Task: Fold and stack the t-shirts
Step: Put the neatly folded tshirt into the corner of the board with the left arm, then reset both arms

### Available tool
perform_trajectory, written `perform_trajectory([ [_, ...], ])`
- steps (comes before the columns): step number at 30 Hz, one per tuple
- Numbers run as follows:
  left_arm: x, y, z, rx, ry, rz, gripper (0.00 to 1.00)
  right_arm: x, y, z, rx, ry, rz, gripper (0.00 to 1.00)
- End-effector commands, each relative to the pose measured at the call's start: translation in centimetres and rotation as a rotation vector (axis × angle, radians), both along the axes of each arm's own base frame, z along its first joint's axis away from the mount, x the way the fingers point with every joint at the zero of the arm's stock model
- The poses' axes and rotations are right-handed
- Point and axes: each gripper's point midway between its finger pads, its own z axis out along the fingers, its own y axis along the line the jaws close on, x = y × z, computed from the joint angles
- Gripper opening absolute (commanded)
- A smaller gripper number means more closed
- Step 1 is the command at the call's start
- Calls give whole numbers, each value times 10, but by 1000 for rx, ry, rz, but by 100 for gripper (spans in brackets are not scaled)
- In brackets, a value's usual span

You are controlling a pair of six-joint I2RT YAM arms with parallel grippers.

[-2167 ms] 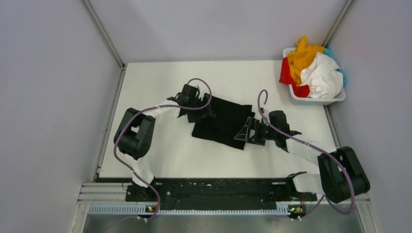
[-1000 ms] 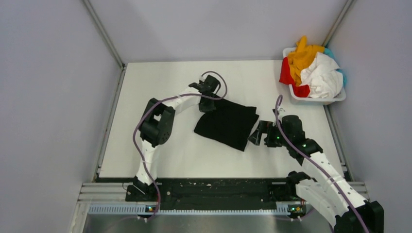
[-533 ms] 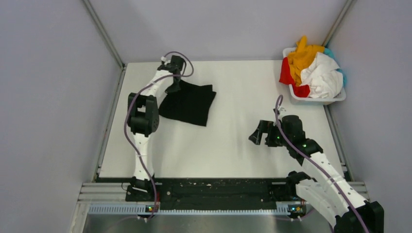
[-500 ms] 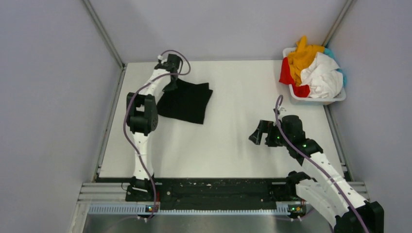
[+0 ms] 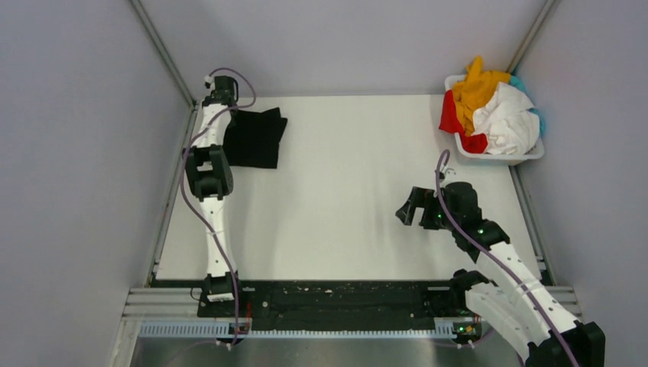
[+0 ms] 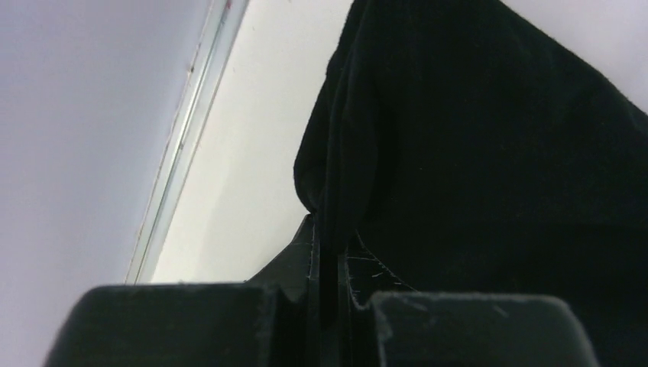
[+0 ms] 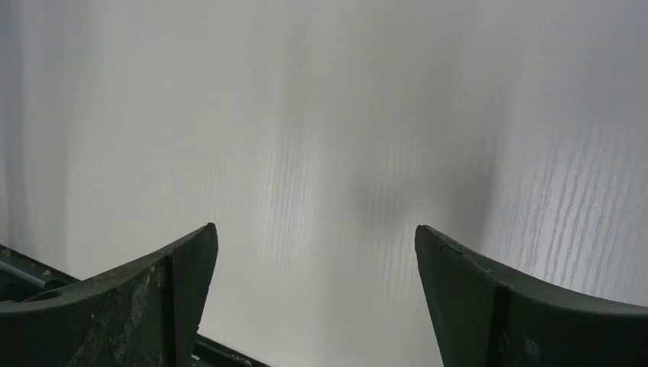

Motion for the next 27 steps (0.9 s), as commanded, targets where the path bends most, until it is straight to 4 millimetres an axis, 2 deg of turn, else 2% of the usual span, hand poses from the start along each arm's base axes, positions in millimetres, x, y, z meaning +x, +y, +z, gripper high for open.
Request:
perform_trajectory([
  [1,23,42,33,13,-136,37,0,9,-6,17,-7,-61,-41,99],
  [5,27,69,56,54,-215,69,1,8,-8,16,-7,-54,-50,99],
  [7,30,76,68,85,-239,71,13,8,-8,16,-8,-54,-57,99],
  [8,30,77,75,100,-248,74,23,8,-9,16,-8,-55,-60,99],
  [9,29,79,82,109,-259,73,41,8,-9,16,-10,-53,-60,99],
  [11,26,81,100,133,-275,86,93,7,-9,16,-10,-50,-63,99],
  [12,23,82,113,139,-294,94,98,7,-10,16,-10,-50,-65,99],
  [16,5,71,178,116,-395,96,99,8,-12,17,-15,-57,-80,99],
  [20,-24,29,235,-26,-506,34,99,8,-14,19,-12,-65,-95,99],
  [23,-52,-13,256,-155,-554,-30,99,9,-19,18,-15,-65,-131,99],
  [26,-83,-56,249,-304,-558,-60,99,10,-23,18,-17,-65,-163,99],
  [27,-101,-74,254,-361,-576,-80,99,10,-23,18,-10,-66,-173,99],
])
